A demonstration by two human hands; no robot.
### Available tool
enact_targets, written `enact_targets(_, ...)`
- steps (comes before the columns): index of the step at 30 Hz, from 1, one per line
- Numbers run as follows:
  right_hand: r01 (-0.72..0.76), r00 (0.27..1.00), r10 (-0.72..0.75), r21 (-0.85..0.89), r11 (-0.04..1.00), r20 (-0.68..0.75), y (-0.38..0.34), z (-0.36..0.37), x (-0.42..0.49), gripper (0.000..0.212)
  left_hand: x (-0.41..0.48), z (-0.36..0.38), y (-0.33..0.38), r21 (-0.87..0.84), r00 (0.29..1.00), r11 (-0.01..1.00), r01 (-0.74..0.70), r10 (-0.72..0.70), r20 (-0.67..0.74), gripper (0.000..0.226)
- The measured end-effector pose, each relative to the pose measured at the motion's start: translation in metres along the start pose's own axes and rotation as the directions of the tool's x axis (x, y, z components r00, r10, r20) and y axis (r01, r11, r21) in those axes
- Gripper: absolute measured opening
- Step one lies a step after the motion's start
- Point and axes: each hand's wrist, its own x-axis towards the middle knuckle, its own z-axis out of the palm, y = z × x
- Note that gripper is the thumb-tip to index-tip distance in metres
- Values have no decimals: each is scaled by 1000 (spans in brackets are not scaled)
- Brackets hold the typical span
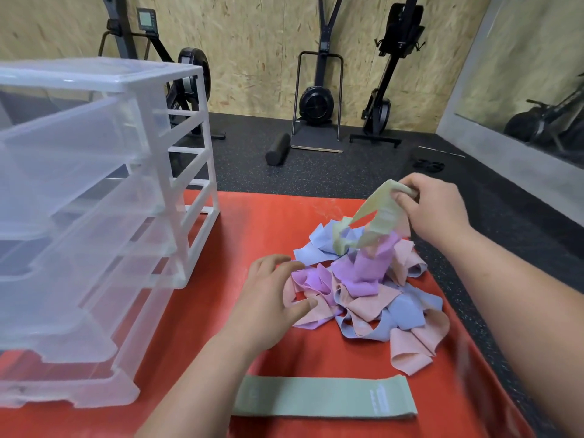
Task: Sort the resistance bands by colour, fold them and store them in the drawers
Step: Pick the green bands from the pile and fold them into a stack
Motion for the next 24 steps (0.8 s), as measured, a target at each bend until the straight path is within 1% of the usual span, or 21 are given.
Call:
enact_targets(3,-47,999,47,-8,999,18,-1,-9,-13,3,-6,-5,10,-7,1000,1000,-2,2,1,63)
enact_targets(6,-65,997,69,97,993,-46,-3,-19,-31,4,-13,-7,18,3,1000,1000,-5,5,-8,58)
enact_targets(8,-91,994,101,204,975,-37,-6,-22,-51,6,-18,-6,24,6,1000,1000,-1,1,-12,56)
enact_targets(10,-138,990,142,337,931,12,-9,-18,-80,10,-24,-4,29,13,1000,1000,-8,8,-14,56)
enact_targets(12,-190,982,175,434,881,74,-11,-8,-115,18,-29,1,36,-1,1000,1000,3,-3,1,56)
enact_targets(14,-231,971,174,472,851,162,-11,10,-152,25,-35,8,44,-19,999,999,28,-27,40,57)
enact_targets(16,-282,949,166,486,827,269,-12,26,-185,29,-40,19,48,-19,998,1000,24,-23,65,52)
enact_targets(17,-291,939,151,476,830,309,-11,32,-197,30,-41,23,49,-23,997,1000,19,-17,77,48)
enact_targets(19,-268,927,117,414,870,356,-8,37,-211,31,-43,29,49,-27,996,999,20,-18,93,46)
enact_targets(22,-202,903,99,210,957,419,-2,32,-210,30,-42,34,47,19,992,1000,19,-21,126,48)
enact_targets(24,-164,862,114,59,985,494,0,26,-204,30,-41,36,43,49,990,999,23,-30,136,48)
